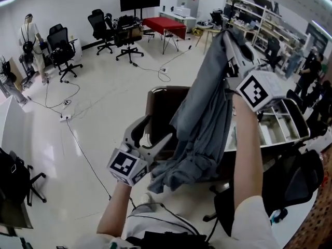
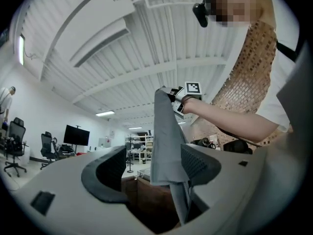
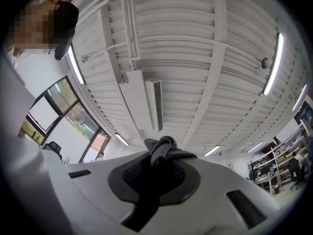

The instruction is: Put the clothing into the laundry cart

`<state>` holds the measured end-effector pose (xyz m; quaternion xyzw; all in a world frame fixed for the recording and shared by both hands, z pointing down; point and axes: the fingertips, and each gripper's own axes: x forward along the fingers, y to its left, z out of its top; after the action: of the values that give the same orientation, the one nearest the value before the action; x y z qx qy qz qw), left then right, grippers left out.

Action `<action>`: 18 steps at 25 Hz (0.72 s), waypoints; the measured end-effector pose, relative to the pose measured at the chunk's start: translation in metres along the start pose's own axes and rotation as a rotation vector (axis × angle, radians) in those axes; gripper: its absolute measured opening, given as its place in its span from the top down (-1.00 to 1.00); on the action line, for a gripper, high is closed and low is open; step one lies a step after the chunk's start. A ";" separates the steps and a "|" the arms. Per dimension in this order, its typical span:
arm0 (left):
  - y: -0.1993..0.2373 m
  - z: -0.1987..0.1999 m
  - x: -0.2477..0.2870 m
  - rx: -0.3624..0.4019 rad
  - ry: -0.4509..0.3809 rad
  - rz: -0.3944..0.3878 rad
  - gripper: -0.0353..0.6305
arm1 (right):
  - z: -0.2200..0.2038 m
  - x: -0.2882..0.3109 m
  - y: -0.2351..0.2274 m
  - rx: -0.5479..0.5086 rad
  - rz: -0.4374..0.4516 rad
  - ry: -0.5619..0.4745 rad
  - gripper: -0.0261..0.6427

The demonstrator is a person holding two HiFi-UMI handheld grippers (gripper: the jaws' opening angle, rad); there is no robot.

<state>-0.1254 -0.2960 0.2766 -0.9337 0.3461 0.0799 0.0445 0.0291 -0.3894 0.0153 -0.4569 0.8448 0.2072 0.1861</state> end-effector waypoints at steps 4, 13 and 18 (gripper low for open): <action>0.057 -0.001 0.006 0.018 -0.018 -0.050 -0.10 | -0.018 0.068 -0.011 -0.103 -0.051 0.005 0.82; 0.141 -0.036 0.015 -0.022 0.012 -0.059 -0.10 | -0.150 0.128 -0.029 -0.276 -0.118 0.270 0.82; 0.163 -0.057 0.033 -0.059 0.062 -0.041 -0.10 | -0.307 0.096 -0.033 -0.110 -0.049 0.506 0.81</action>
<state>-0.2007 -0.4479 0.3224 -0.9435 0.3258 0.0603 0.0080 -0.0305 -0.6316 0.2206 -0.5240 0.8406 0.1273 -0.0516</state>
